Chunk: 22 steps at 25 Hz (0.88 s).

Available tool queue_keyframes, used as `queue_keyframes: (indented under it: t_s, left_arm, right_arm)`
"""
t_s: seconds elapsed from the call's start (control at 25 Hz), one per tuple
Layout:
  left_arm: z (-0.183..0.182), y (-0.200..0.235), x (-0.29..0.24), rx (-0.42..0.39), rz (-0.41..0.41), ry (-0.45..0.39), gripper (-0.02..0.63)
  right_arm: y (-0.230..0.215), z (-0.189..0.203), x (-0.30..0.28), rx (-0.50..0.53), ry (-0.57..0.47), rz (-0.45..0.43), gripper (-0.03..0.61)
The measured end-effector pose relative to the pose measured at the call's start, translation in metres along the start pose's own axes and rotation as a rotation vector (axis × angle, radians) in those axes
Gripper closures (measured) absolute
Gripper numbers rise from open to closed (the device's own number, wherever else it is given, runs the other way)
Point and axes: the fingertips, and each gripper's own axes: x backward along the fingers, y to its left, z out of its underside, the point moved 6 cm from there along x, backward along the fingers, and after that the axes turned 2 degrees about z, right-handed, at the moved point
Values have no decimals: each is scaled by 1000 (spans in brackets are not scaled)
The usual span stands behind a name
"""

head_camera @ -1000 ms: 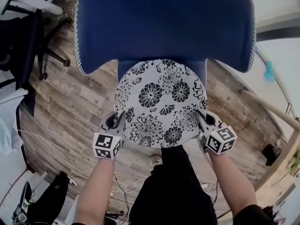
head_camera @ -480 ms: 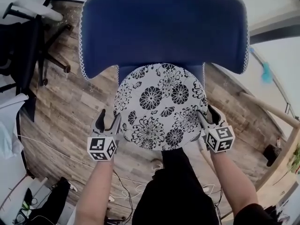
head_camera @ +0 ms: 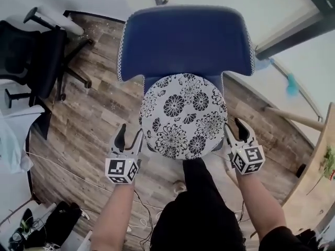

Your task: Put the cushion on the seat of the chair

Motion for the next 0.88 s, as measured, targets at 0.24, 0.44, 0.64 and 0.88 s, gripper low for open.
queue_keyframes:
  t_s: [0.24,0.44,0.64,0.88]
  left_arm:
    - [40,42,-143,-136,-48,89,353]
    - [-10,10,-83,-170,-39,19,353]
    - [-54,-15,-33,-159,-65,-47,353]
    - [-78,-51,21,-175,-76,-94,354]
  right_arm:
    - [-49,36,-192,-39,-22,-226,380]
    - [-28,-2,-125,-58,-141,-334,435]
    - [-20,-42,-78,-28,-204,-355,483]
    - [-11,-80,-21,-80,-316,-392,522]
